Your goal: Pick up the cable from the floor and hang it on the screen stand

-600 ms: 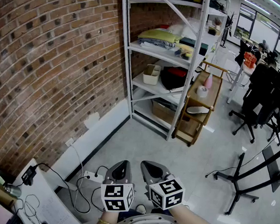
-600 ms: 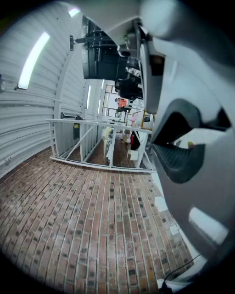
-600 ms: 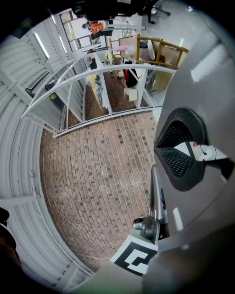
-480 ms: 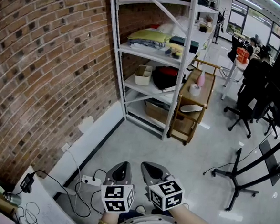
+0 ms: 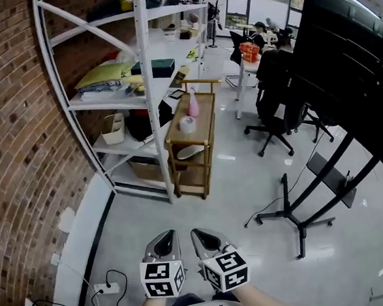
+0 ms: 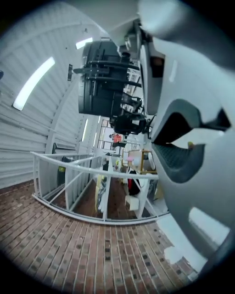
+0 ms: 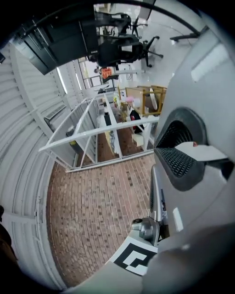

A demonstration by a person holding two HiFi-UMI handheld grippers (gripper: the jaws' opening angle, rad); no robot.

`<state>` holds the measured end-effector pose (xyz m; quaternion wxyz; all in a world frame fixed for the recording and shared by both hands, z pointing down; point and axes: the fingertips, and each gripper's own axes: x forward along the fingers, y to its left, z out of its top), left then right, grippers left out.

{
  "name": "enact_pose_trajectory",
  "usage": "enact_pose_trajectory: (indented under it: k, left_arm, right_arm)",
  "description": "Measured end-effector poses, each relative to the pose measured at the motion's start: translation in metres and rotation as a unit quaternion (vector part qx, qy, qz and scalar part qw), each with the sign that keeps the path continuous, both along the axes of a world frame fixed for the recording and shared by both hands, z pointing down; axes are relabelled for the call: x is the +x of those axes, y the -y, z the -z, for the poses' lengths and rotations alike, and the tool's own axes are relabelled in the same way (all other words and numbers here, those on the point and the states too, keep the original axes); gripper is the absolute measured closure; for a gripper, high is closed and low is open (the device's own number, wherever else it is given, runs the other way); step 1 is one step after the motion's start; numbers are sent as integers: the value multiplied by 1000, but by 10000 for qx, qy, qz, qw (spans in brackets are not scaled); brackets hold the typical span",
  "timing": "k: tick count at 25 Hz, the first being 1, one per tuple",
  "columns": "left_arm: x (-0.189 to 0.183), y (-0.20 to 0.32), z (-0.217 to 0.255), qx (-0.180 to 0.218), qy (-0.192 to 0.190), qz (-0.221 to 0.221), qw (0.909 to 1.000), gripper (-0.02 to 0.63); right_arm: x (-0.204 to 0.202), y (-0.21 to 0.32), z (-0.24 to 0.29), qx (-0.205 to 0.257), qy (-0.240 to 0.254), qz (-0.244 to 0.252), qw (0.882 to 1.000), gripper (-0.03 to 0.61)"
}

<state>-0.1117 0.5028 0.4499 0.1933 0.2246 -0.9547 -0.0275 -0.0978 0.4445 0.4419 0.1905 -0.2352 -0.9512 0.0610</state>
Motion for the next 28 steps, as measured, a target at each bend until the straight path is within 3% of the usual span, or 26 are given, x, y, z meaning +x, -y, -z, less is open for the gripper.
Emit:
enact_pose_trajectory:
  k: [8,15,22,28]
  left_arm:
    - [-32,187,4,-72,160,-1381,9903,607]
    - [-24,328,1,8,201,-2224,9747,607]
    - [1,410,-13,-116,207,-2865,9578,607]
    - [-1,459,-21,-219,271,-3132,9490,607]
  right_arm:
    - [-17,187,3,-44,110,-1441,9895,580]
    - [3,327,0,-6,93,-2333,9723,580]
    - [38,422,-19,-146,-72,-3048,9523,580]
    - [61,470,-40,-330,-202,-3632,9309,580]
